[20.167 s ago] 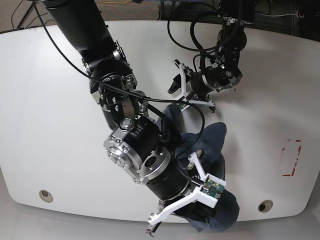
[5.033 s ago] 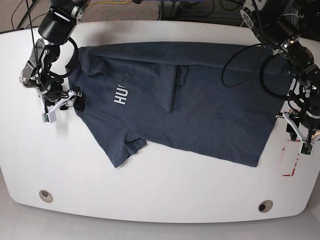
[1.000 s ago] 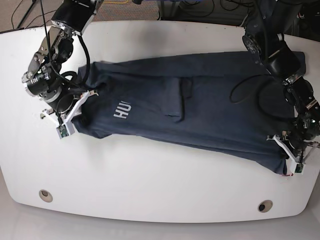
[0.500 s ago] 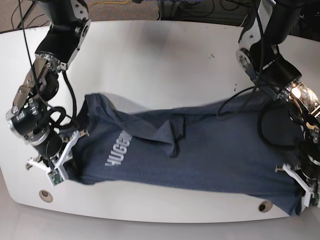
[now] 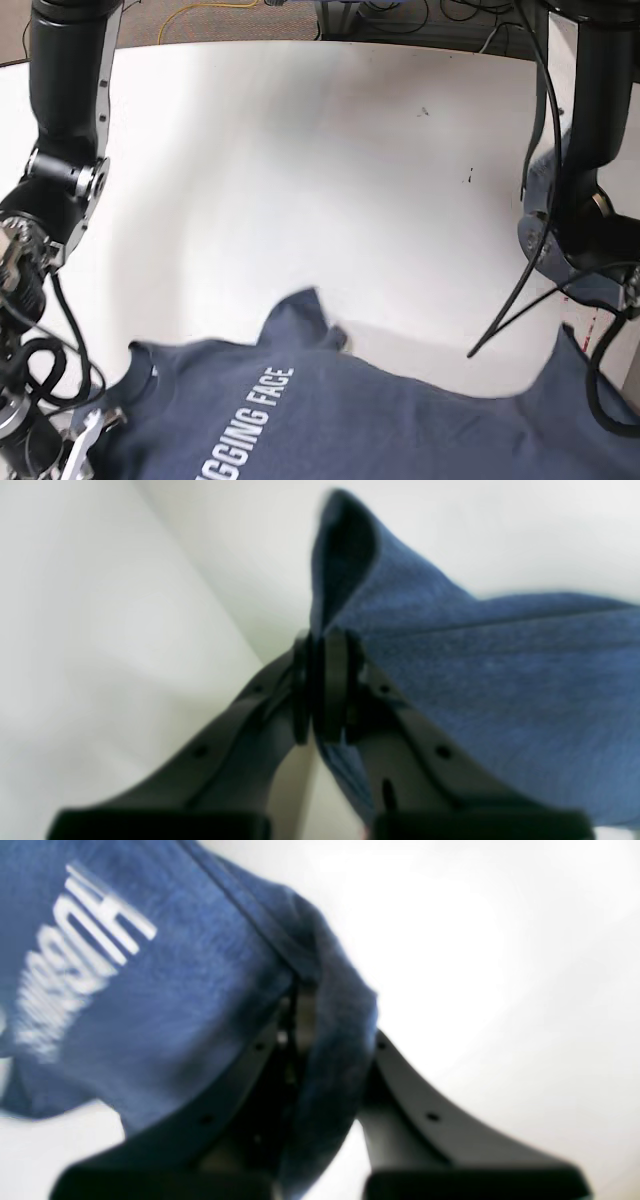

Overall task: Layout the t-shirt on the table in an organized manner, then fold the t-shirt properly
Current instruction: 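Lift the held navy shirt high with both grippers, then lower the shirt and lay it flat with both grippers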

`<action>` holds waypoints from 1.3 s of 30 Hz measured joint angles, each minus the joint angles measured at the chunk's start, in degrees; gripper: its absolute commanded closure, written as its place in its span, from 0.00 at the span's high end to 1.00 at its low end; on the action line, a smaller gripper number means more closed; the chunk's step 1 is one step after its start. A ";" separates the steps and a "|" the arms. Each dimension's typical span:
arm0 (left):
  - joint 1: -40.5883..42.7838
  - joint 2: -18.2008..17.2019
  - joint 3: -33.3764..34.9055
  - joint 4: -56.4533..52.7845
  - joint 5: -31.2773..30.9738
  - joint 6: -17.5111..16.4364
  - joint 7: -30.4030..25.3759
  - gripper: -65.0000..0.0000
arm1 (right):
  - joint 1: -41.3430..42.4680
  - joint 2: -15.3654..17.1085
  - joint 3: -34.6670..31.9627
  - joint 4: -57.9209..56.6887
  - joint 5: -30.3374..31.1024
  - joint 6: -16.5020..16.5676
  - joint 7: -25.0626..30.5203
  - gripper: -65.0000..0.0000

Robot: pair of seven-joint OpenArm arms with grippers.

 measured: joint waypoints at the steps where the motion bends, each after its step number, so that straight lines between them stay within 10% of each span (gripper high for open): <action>1: -1.66 -0.09 0.11 -0.55 -0.04 0.07 -0.07 0.01 | 2.40 0.28 -0.61 -0.76 -0.04 -0.17 0.02 0.00; 16: -4.35 0.24 0.24 -4.55 -0.70 0.04 -0.17 0.01 | 11.13 1.51 -3.43 -6.60 0.00 -0.07 -2.23 0.00; 39: 36.44 3.23 -0.15 7.91 -1.09 0.07 0.04 0.01 | -34.82 -5.18 16.37 9.44 -1.11 -0.28 -3.48 0.00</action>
